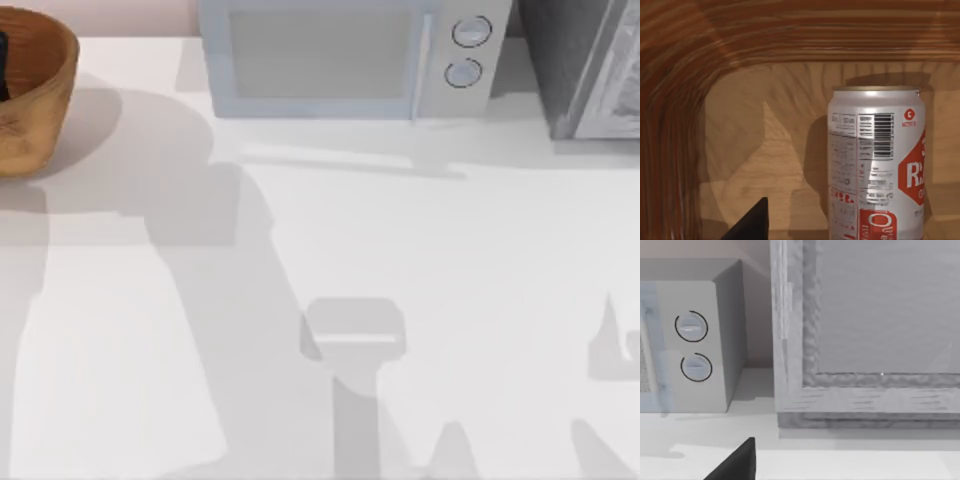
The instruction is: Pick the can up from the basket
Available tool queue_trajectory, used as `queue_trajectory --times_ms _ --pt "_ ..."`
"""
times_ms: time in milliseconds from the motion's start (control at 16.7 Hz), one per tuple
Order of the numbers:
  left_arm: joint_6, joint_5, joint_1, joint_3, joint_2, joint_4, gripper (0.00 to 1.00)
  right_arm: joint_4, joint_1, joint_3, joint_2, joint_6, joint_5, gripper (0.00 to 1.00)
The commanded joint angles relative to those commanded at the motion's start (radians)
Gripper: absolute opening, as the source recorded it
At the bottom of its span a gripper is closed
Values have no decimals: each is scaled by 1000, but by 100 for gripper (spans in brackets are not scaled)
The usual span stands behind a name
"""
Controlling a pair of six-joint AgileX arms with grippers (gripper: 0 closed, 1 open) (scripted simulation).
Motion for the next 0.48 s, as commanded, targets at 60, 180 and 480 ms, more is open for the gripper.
queue_trajectory --times_ms 60,180,480 --pt "0 0 0 0 0 0 100 0 0 0 0 0 0 100" --pt "-1 0 -8 3 -2 5 100 0 0 0 0 0 0 100" --pt "-16 -3 -16 -28 71 102 100 0 0 0 0 0 0 100"
